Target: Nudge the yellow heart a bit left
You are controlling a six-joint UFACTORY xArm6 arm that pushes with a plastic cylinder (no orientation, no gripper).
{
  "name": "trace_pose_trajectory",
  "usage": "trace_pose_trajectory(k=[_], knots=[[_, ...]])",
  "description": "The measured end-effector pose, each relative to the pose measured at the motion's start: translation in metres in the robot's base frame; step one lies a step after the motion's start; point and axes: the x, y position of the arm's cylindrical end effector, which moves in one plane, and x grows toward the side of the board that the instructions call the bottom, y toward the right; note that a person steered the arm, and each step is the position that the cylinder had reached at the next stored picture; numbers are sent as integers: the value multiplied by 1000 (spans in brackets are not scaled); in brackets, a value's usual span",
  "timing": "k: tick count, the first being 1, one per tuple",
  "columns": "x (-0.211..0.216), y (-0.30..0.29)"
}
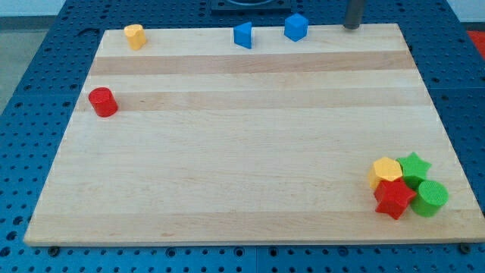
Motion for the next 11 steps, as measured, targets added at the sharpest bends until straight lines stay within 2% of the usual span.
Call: trace_pose_trajectory(k=[2,3,4,5,6,7,8,9,10,11], knots=[[0,-39],[36,-80],[99,-126],[101,-107],[107,-141],[108,-245],[107,-353],[45,-409],[1,-406],[0,-402]])
